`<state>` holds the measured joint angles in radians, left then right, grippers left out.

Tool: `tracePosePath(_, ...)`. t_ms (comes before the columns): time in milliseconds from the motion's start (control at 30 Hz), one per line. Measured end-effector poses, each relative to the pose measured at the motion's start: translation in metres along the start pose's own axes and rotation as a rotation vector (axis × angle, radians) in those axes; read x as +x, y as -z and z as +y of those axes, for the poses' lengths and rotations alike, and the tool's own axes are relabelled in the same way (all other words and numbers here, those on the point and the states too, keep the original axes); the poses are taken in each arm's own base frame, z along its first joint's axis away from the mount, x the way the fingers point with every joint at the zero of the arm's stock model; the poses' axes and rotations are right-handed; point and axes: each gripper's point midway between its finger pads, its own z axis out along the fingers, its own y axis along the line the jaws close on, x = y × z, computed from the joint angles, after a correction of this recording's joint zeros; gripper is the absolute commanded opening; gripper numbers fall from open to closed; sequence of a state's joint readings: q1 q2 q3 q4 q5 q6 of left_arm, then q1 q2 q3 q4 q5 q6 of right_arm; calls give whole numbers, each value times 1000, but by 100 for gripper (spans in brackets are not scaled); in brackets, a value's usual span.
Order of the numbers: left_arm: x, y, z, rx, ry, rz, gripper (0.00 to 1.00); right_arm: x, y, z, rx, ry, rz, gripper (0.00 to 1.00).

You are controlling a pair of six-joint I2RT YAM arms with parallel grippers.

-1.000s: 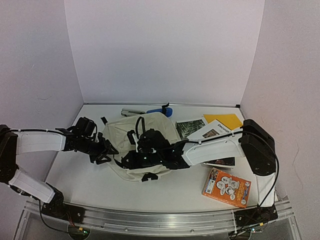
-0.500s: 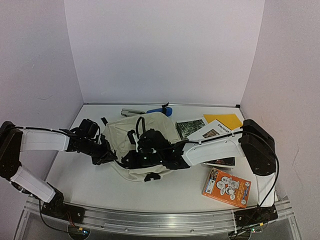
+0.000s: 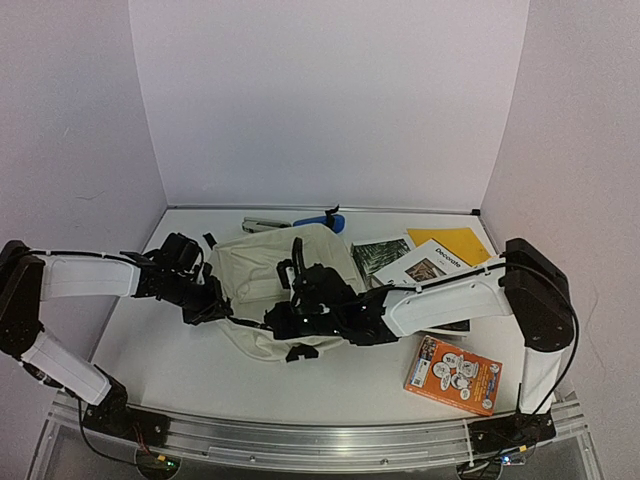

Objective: Pack the student bag
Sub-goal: Unzip the student bag at the center of the board.

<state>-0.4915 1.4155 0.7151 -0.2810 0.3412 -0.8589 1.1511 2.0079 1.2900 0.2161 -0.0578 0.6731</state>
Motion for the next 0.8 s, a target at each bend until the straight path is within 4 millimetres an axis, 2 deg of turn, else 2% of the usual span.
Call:
tracePosePath(200,-8,2,1,-39,-49,-16,0,-19,26,-4,63,0,-80,0)
tracePosePath(433,-21,10,15,-67,-26,-58,0,-15,42,-26,125,-16,-85,0)
tracePosePath(600,-26,24,27,-76,5,-98,0,-14,54,-60,188,-46,-80,0)
tracePosePath(633,-27,28,28,-81,8,-107,0,-19,58,-73,211,-64,-88,0)
tracePosePath(800,-28,37,30,-93,4,-128,0,-34,66,-107,269,-105,-114,0)
